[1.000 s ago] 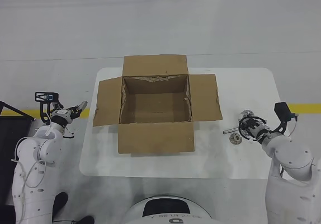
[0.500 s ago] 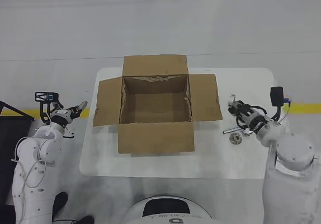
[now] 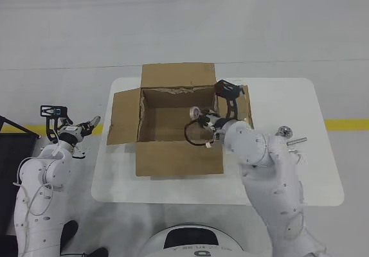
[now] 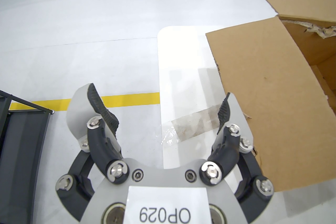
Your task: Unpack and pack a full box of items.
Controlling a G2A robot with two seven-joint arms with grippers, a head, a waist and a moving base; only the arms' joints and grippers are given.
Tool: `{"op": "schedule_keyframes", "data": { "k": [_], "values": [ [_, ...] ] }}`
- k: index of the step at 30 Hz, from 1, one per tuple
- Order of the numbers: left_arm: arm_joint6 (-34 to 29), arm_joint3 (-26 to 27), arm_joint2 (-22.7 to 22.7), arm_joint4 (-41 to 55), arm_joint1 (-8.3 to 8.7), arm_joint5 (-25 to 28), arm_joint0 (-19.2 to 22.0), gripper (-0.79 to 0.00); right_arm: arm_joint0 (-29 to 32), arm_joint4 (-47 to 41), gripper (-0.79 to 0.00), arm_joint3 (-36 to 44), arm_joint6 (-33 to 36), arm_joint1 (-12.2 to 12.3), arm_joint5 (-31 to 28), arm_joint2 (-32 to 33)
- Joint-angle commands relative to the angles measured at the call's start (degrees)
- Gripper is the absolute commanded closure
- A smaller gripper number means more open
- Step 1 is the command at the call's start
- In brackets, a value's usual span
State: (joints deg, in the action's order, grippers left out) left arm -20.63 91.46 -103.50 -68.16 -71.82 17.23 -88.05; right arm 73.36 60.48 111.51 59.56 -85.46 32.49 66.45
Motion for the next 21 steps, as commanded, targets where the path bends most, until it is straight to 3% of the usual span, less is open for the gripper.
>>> {"op": "schedule_keyframes", "data": {
  "k": [1,6,12,21],
  "values": [
    [0.0,0.0,0.0,0.0,0.0,0.0,0.0,-0.785,-2.8,2.4,0.0,-4.2,-0.3,-0.5,3.0,-3.5],
    [0.0,0.0,0.0,0.0,0.0,0.0,0.0,-0.785,-9.2,5.6,0.0,-14.8,-3.8,-1.9,9.7,-8.6],
    [0.0,0.0,0.0,0.0,0.0,0.0,0.0,-0.785,-12.7,9.4,0.0,-23.1,-7.8,-3.9,15.9,-15.4],
    [0.0,0.0,0.0,0.0,0.0,0.0,0.0,-0.785,-21.8,6.0,0.0,-39.9,-8.2,-7.2,19.9,-18.8]
  ]
}}
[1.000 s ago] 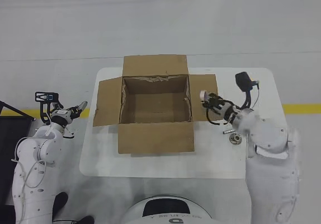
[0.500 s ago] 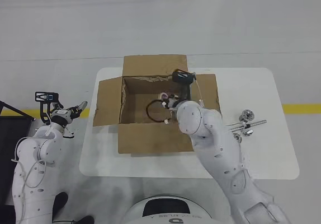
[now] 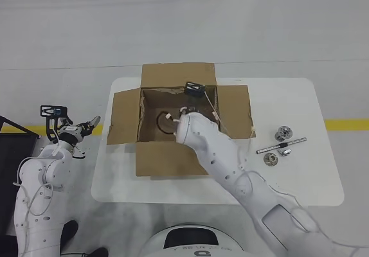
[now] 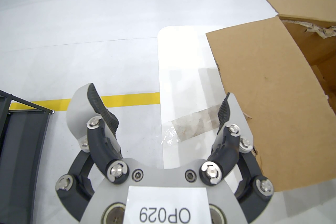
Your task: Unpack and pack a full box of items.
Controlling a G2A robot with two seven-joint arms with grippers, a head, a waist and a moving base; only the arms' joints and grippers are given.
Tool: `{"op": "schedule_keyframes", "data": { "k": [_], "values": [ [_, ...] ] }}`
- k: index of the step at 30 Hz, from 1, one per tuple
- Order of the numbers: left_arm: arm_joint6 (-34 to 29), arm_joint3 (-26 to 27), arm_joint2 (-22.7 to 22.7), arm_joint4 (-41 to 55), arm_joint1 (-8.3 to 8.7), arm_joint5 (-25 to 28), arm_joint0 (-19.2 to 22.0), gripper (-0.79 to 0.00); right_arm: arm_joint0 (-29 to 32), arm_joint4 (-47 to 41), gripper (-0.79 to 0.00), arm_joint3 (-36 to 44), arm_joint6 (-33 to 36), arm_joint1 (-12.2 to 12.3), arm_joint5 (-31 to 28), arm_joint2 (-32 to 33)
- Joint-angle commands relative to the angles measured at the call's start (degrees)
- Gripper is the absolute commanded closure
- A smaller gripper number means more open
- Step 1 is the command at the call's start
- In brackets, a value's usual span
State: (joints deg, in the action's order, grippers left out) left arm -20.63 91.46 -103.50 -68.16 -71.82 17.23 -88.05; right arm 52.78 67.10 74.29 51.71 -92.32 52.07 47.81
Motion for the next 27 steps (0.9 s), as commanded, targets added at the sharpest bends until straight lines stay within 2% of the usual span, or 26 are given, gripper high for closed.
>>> {"op": "schedule_keyframes", "data": {
  "k": [1,11,15,16,19,23,27],
  "values": [
    [0.0,0.0,0.0,0.0,0.0,0.0,0.0,-0.785,-2.2,-1.2,0.0,-5.1,-1.0,-0.8,0.9,-0.4],
    [0.0,0.0,0.0,0.0,0.0,0.0,0.0,-0.785,-8.8,-5.6,0.0,-22.3,-6.1,-5.0,3.2,-3.4],
    [0.0,0.0,0.0,0.0,0.0,0.0,0.0,-0.785,-10.4,-6.2,-0.083,-26.5,-6.3,-6.4,4.1,-4.7],
    [0.0,0.0,0.0,0.0,0.0,0.0,0.0,-0.785,-10.7,-6.3,-0.083,-27.2,-6.4,-6.7,4.2,-4.9],
    [0.0,0.0,0.0,0.0,0.0,0.0,0.0,-0.785,-11.6,-7.2,-0.049,-28.8,-7.2,-7.4,4.3,-4.7],
    [0.0,0.0,0.0,0.0,0.0,0.0,0.0,-0.785,-12.3,-7.8,-0.111,-28.7,-8.3,-7.9,4.7,-4.1],
    [0.0,0.0,0.0,0.0,0.0,0.0,0.0,-0.785,-11.4,-8.6,-0.062,-23.8,-9.2,-7.6,3.9,-2.1]
  ]
}}
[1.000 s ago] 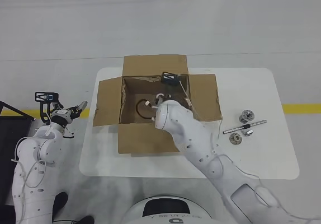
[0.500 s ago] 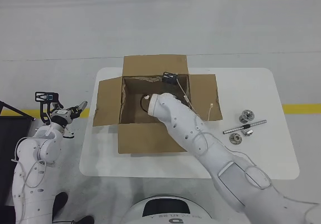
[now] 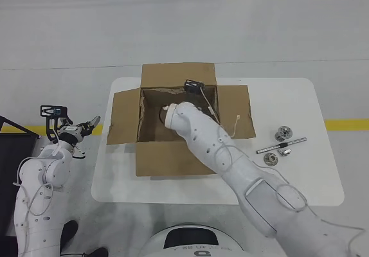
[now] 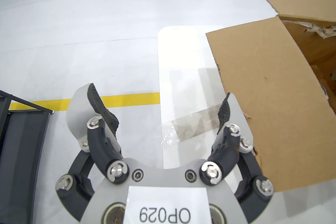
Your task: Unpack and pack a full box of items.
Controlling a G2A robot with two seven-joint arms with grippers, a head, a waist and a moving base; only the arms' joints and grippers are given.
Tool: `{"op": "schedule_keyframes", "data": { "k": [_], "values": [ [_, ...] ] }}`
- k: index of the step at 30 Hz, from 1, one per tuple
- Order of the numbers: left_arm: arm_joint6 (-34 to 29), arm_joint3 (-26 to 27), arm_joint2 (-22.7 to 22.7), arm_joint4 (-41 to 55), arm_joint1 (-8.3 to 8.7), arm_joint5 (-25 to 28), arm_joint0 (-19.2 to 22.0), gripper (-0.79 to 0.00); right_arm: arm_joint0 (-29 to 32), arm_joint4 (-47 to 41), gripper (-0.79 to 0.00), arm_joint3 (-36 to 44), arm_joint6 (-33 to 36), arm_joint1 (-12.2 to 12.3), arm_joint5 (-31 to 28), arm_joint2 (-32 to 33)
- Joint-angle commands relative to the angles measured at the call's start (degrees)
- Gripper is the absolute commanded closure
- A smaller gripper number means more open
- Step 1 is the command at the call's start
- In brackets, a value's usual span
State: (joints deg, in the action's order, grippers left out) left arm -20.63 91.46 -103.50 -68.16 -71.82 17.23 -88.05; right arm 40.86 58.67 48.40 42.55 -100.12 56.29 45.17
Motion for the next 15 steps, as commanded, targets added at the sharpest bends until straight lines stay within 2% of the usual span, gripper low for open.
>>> {"op": "schedule_keyframes", "data": {
  "k": [1,3,5,10,11,12,13,15],
  "values": [
    [0.0,0.0,0.0,0.0,0.0,0.0,0.0,-0.785,1.3,-1.2,-0.058,5.8,1.1,0.5,-1.8,1.7],
    [0.0,0.0,0.0,0.0,0.0,0.0,0.0,-0.785,4.3,0.1,-0.065,14.6,2.2,2.0,-3.1,4.3],
    [0.0,0.0,0.0,0.0,0.0,0.0,0.0,-0.785,10.1,3.0,-0.083,28.6,5.3,4.1,-5.3,8.1],
    [0.0,0.0,0.0,0.0,0.0,0.0,0.0,-0.785,34.5,12.2,-0.157,70.5,16.2,9.9,-17.1,22.5],
    [0.0,0.0,0.0,0.0,0.0,0.0,0.0,-0.785,38.8,11.6,-0.228,76.6,16.1,10.4,-18.8,25.9],
    [0.0,0.0,0.0,0.0,0.0,0.0,0.0,-0.785,42.9,9.4,-0.311,81.3,15.5,10.7,-20.2,29.1],
    [0.0,0.0,0.0,0.0,0.0,0.0,0.0,-0.785,46.3,6.2,-0.36,85.1,14.2,10.9,-20.9,32.9],
    [0.0,0.0,0.0,0.0,0.0,0.0,0.0,-0.785,50.9,-2.1,-0.363,86.2,9.4,11.0,-23.8,39.8]
  ]
}}
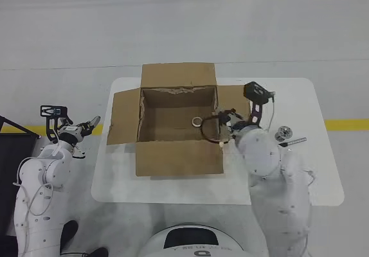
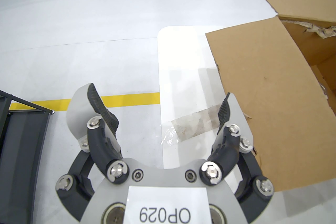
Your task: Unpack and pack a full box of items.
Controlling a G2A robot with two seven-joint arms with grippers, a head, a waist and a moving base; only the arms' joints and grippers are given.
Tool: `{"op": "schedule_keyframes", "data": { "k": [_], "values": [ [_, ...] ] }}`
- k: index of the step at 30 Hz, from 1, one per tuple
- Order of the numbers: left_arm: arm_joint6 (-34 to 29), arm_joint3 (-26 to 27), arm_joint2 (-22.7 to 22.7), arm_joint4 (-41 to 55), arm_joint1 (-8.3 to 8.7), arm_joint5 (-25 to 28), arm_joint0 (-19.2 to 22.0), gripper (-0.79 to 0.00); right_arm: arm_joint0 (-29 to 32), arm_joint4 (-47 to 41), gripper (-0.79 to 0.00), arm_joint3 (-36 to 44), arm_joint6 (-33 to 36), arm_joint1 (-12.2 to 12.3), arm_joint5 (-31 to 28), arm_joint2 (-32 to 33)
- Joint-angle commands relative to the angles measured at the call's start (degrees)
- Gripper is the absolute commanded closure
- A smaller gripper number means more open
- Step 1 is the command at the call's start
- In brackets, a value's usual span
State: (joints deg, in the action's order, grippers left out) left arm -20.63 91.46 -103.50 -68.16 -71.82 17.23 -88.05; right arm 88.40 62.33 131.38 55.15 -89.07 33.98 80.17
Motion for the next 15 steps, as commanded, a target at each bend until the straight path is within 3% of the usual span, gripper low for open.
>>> {"op": "schedule_keyframes", "data": {
  "k": [1,5,8,14,15],
  "values": [
    [0.0,0.0,0.0,0.0,0.0,0.0,0.0,-0.785,5.3,-10.2,-0.366,3.3,-6.4,-0.1,-2.6,8.7],
    [0.0,0.0,0.0,0.0,0.0,0.0,0.0,-0.785,13.2,-24.0,-0.357,3.3,-14.2,-0.3,-6.4,21.4],
    [0.0,0.0,0.0,0.0,0.0,0.0,0.0,-0.785,17.0,-29.5,-0.357,2.8,-16.6,-0.4,-4.8,27.2],
    [0.0,0.0,0.0,0.0,0.0,0.0,0.0,-0.785,15.2,-29.1,-0.388,-4.5,-16.8,0.2,0.2,29.4],
    [0.0,0.0,0.0,0.0,0.0,0.0,0.0,-0.785,14.0,-28.2,-0.456,-6.4,-16.1,0.3,1.6,29.1]
  ]
}}
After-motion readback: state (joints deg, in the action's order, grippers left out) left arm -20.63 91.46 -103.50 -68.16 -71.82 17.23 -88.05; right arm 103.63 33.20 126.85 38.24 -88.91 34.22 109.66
